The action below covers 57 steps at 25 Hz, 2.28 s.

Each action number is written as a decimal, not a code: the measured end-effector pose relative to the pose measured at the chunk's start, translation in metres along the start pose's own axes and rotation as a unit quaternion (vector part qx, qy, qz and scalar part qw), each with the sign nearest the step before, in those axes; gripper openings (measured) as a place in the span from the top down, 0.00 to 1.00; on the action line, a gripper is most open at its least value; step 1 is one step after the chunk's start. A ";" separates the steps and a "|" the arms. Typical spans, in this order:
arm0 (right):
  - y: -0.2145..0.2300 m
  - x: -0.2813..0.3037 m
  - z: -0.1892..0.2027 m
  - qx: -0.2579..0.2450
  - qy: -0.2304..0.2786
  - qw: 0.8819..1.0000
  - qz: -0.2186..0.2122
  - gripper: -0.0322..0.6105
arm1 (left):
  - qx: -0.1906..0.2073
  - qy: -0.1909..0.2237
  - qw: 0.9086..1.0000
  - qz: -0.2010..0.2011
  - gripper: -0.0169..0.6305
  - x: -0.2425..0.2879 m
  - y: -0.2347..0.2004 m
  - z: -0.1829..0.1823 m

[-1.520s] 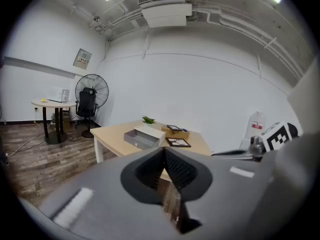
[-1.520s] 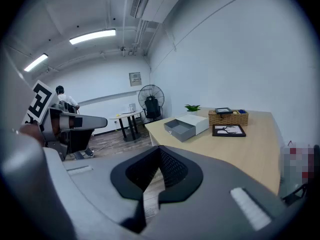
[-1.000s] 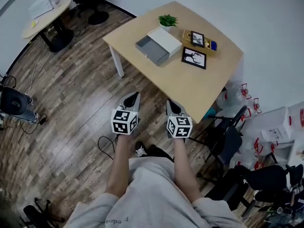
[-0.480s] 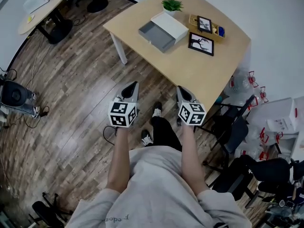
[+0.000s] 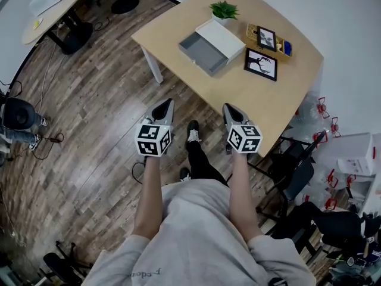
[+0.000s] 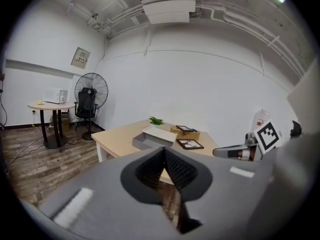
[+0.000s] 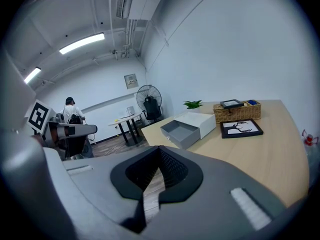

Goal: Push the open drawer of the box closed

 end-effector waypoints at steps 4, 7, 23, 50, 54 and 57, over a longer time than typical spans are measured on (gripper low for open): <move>0.005 0.032 -0.006 -0.031 -0.024 0.999 -0.011 0.95 | -0.007 -0.009 1.000 -0.002 0.89 0.026 -0.026 -0.005; 0.011 0.059 -0.016 -0.053 -0.037 0.998 -0.022 0.95 | -0.002 -0.019 1.000 0.005 0.89 0.052 -0.040 -0.014; 0.107 0.236 -0.130 -0.426 -0.152 0.892 -0.012 0.95 | 0.033 -0.075 0.996 0.026 0.89 0.189 -0.113 -0.064; 0.101 0.400 -0.123 -0.370 -0.221 0.865 -0.256 0.95 | 0.008 -0.169 0.983 0.073 0.89 0.285 -0.131 0.003; 0.101 0.405 -0.116 -0.359 -0.225 0.864 -0.271 0.95 | 0.004 -0.182 0.980 0.074 0.89 0.289 -0.132 0.016; 0.104 0.406 -0.115 -0.328 -0.222 0.874 -0.283 0.95 | 0.004 -0.186 0.980 0.076 0.89 0.290 -0.132 0.021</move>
Point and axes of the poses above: the fingertips, and each gripper's own axes: x forward along the fingers, y to its right, z out of its underside, the point moved 5 cm from there along -x, backward along the fingers, and after that the axes turned 8 degrees about z, right-handed, at the moved point
